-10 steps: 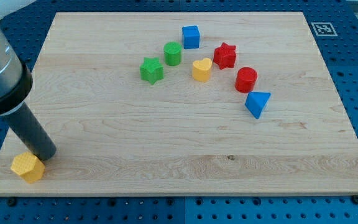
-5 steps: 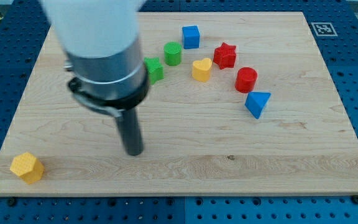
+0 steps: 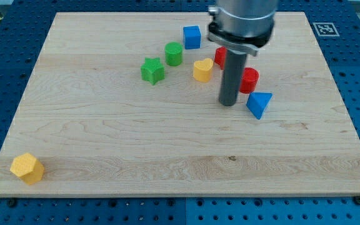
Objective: Slide the blue triangle to the bottom right
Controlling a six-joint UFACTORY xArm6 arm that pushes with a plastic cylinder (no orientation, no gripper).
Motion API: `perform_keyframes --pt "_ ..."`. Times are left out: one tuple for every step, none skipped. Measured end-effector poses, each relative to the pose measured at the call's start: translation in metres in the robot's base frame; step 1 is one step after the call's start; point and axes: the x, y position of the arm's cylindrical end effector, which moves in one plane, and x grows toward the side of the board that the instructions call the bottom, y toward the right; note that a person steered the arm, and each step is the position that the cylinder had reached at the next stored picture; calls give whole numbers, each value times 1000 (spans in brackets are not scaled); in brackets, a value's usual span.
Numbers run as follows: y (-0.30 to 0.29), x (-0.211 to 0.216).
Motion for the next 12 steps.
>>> perform_keyframes --pt "44 0" --pt "54 1" --pt "64 6" --pt "87 14" --pt "105 14" --pt "109 20" --pt "109 30" --pt "111 44" --pt "125 54" --pt "158 62" --pt "179 63" --pt "177 63"
